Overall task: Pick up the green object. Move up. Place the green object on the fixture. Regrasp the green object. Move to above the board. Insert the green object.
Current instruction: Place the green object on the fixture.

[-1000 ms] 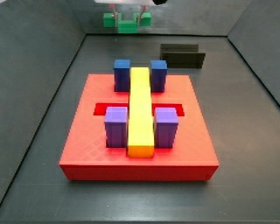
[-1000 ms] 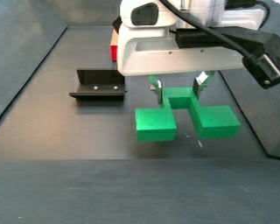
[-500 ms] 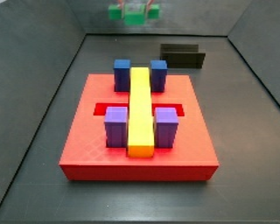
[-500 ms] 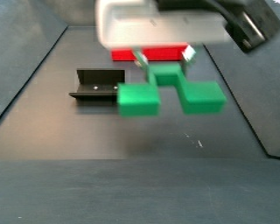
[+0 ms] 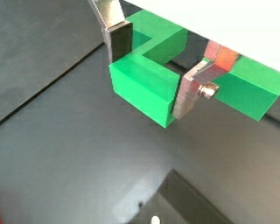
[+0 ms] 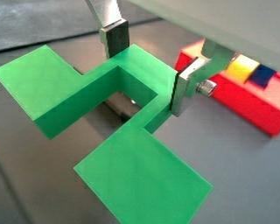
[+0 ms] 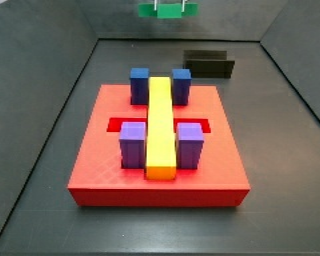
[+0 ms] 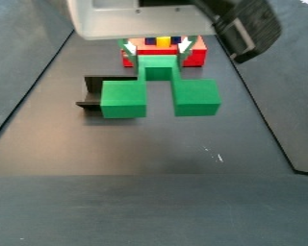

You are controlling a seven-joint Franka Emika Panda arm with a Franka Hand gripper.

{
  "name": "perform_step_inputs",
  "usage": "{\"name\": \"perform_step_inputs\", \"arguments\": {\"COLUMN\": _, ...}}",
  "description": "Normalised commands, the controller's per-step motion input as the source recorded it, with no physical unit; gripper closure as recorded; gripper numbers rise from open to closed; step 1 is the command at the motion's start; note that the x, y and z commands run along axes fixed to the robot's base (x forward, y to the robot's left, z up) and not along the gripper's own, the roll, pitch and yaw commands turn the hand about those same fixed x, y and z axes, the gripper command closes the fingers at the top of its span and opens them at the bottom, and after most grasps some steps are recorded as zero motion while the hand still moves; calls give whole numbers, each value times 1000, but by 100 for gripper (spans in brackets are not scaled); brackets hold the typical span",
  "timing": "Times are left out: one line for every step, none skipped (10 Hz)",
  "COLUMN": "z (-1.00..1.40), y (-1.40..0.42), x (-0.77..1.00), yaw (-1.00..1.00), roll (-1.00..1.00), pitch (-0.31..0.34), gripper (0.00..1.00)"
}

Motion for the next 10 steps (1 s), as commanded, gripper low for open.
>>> {"name": "perform_step_inputs", "arguments": {"z": 0, "y": 49, "x": 683, "yaw": 0, "roll": -1000, "pitch": 0, "gripper": 100}}
{"name": "perform_step_inputs", "arguments": {"z": 0, "y": 66, "x": 680, "yaw": 0, "roll": -1000, "pitch": 9, "gripper": 100}}
{"name": "perform_step_inputs", "arguments": {"z": 0, "y": 23, "x": 706, "yaw": -20, "roll": -1000, "pitch": 49, "gripper": 100}}
{"name": "perform_step_inputs", "arguments": {"z": 0, "y": 0, "x": 711, "yaw": -91, "roll": -1000, "pitch": 91, "gripper": 100}}
{"name": "perform_step_inputs", "arguments": {"z": 0, "y": 0, "x": 623, "yaw": -200, "roll": -1000, "pitch": 74, "gripper": 100}}
{"name": "perform_step_inputs", "arguments": {"z": 114, "y": -371, "x": 326, "yaw": -277, "roll": -746, "pitch": 0, "gripper": 100}}
{"name": "perform_step_inputs", "arguments": {"z": 109, "y": -491, "x": 506, "yaw": -294, "roll": -417, "pitch": 211, "gripper": 100}}
{"name": "perform_step_inputs", "arguments": {"z": 0, "y": -469, "x": 580, "yaw": -271, "roll": -357, "pitch": 303, "gripper": 100}}
{"name": "perform_step_inputs", "arguments": {"z": 14, "y": -471, "x": 554, "yaw": -280, "roll": -377, "pitch": 289, "gripper": 100}}
{"name": "perform_step_inputs", "arguments": {"z": 0, "y": -497, "x": 660, "yaw": -186, "roll": -357, "pitch": 303, "gripper": 100}}
